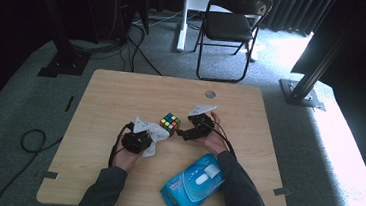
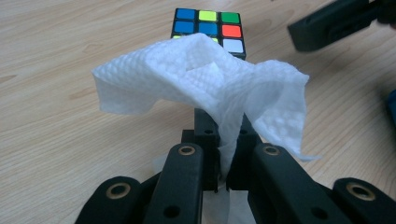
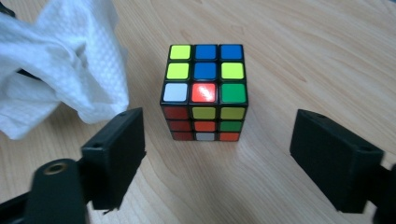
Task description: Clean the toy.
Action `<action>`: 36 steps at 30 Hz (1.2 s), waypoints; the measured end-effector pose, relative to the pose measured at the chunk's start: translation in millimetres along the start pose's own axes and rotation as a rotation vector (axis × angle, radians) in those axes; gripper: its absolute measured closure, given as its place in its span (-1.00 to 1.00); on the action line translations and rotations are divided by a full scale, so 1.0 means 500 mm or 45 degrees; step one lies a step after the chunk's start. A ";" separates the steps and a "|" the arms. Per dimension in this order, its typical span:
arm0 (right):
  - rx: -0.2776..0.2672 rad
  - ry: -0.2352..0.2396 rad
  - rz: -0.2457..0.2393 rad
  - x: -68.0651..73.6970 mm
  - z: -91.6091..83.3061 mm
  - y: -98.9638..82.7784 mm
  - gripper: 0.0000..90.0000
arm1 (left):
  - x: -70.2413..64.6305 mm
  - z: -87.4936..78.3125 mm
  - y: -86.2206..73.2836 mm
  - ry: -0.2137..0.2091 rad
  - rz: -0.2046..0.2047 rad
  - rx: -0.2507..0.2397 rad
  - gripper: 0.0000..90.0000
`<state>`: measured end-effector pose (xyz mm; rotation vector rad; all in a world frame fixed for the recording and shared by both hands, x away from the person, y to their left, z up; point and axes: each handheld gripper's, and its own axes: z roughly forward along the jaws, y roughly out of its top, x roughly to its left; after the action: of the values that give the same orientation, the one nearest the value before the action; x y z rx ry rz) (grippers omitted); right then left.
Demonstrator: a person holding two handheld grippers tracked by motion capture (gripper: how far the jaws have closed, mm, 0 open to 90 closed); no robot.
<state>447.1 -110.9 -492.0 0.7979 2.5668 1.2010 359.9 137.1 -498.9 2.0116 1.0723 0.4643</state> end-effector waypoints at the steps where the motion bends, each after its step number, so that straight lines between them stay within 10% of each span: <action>1: 0.006 0.002 -0.001 0.001 0.003 0.002 -0.64 | 0.000 0.000 0.000 0.000 0.000 0.000 0.91; 36: 0.075 -0.044 -0.037 0.010 0.082 0.020 -0.66 | 0.013 -0.013 0.002 0.025 -0.025 -0.027 0.91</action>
<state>462.8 -76.2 -511.1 0.7833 2.5881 1.0980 360.3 145.2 -494.3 1.9801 1.0941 0.4842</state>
